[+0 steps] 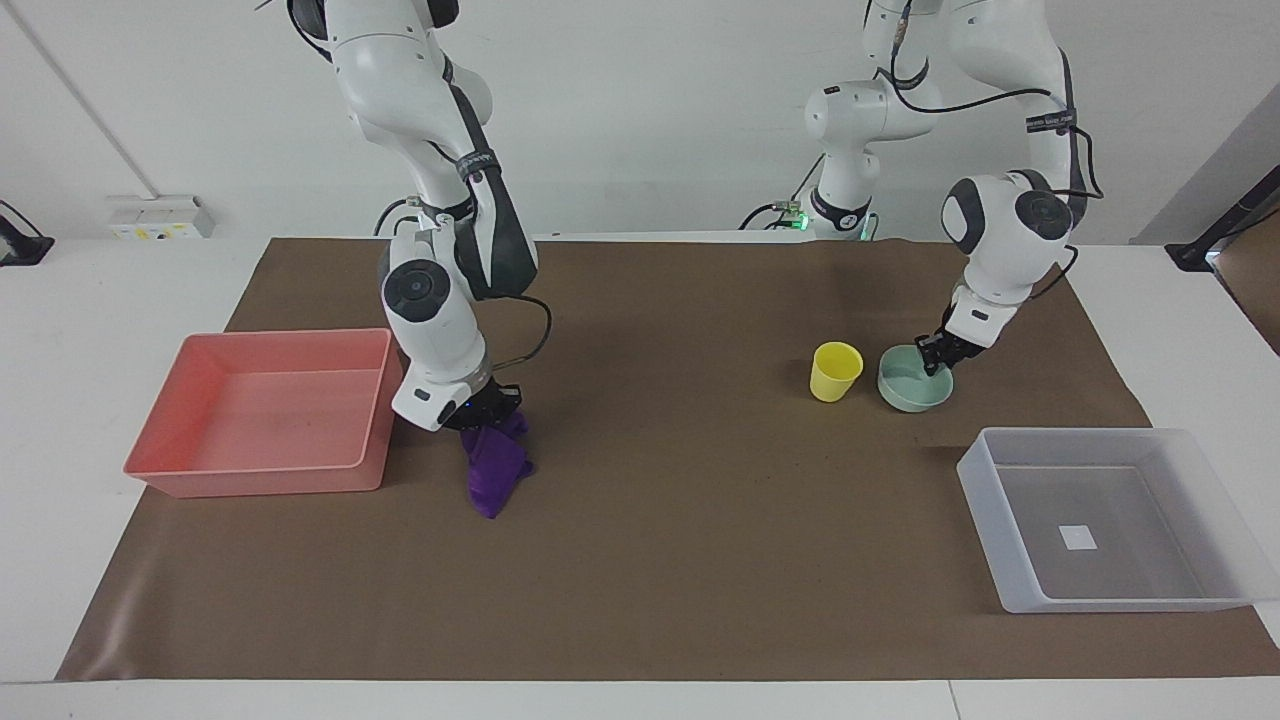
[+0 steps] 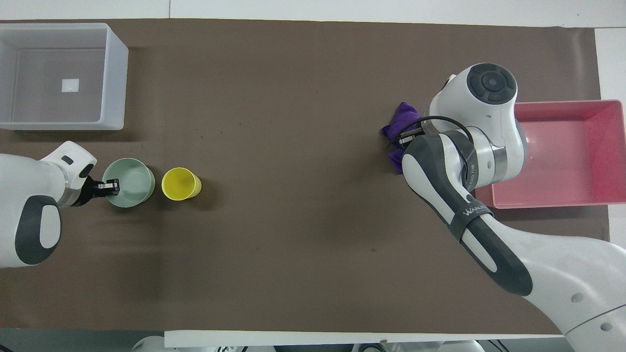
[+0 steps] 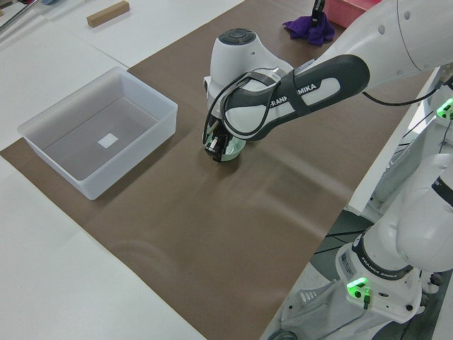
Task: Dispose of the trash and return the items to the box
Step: 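Grasp the purple cloth with the right gripper while the left gripper reaches the bowl, then carry the cloth into the pink bin while the left gripper moves the bowl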
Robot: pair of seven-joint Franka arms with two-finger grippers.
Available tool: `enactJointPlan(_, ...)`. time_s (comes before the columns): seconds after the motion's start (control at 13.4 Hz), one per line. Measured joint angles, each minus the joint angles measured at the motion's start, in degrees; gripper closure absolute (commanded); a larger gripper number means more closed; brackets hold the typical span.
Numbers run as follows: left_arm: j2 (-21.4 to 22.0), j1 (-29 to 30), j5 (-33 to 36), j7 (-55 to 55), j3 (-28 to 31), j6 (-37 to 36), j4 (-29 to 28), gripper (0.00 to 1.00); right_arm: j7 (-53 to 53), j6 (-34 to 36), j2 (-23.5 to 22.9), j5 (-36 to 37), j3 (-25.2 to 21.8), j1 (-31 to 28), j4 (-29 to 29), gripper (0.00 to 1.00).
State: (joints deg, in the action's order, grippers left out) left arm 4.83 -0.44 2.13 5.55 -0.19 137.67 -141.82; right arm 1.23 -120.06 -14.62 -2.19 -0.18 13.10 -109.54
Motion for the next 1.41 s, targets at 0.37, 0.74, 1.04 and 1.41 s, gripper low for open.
enactJointPlan(0.37, 0.46, -0.08, -0.27, 0.0, -0.1, -1.62, 0.85, 1.0, 0.0, 15.25, 8.81, 0.02, -0.44, -2.77, 6.36, 1.0)
enactJointPlan(0.74, 4.95, -0.03, -0.27, -0.25, -0.09, -27.46, 16.72, 1.0, 2.02, 26.07, 18.18, 0.27, -0.64, -9.39, 9.28, 1.0)
enactJointPlan(1.04, 0.5, 2.92, -2.62, -1.52, 0.36, -28.17, 29.03, 1.0, 11.77, 27.51, 20.58, 0.46, -1.05, -21.86, 6.2, 1.0)
enactJointPlan(1.41, -20.58, 9.42, -5.95, -2.3, 0.94, -15.71, 44.66, 1.0, 18.56, 15.48, 20.33, 0.46, -1.22, -30.2, -5.03, 0.99)
